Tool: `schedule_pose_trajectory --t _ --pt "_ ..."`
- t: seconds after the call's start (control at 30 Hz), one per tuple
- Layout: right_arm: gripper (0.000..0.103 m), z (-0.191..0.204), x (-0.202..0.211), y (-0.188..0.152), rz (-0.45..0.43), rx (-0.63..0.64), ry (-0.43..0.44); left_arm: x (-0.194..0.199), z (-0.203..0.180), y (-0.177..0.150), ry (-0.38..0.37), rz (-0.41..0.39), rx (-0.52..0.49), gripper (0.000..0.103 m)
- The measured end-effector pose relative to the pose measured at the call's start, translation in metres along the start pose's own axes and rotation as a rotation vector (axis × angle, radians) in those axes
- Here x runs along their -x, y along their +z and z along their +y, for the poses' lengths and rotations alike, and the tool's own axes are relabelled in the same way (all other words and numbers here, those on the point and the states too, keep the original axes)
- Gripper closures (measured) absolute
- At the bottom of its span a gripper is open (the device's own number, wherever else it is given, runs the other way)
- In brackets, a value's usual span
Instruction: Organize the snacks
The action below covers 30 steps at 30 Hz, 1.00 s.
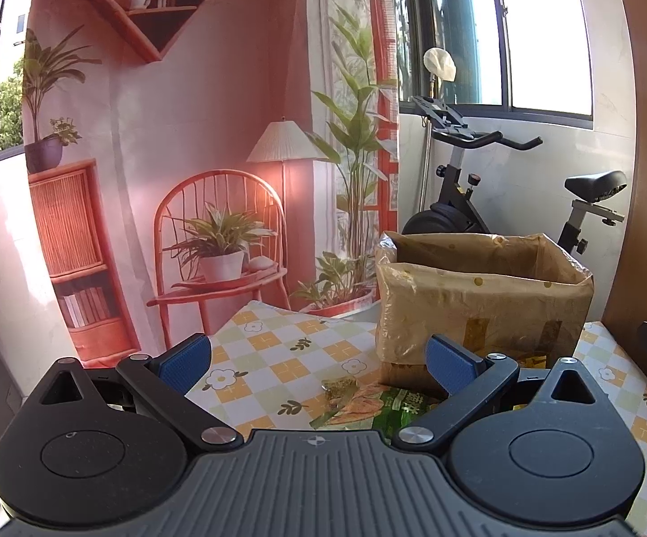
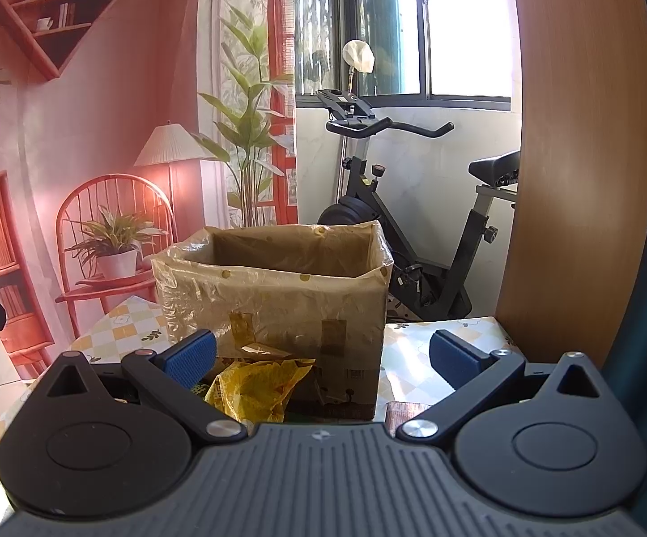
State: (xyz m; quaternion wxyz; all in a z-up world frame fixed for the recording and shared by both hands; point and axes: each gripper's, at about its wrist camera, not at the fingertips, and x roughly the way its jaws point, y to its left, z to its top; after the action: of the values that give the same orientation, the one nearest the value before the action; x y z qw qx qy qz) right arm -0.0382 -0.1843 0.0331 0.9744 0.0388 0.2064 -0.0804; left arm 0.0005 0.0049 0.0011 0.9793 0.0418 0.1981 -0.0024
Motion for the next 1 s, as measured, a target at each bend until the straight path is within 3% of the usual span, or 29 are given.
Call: schedule_pose_trajectory --t 1.0 --pt "0.000 -0.0004 -0.0045 -0.0095 0.005 0.002 -0.003 -0.0050 -0.0022 -0.0034 0.022 0.047 -0.003 0.000"
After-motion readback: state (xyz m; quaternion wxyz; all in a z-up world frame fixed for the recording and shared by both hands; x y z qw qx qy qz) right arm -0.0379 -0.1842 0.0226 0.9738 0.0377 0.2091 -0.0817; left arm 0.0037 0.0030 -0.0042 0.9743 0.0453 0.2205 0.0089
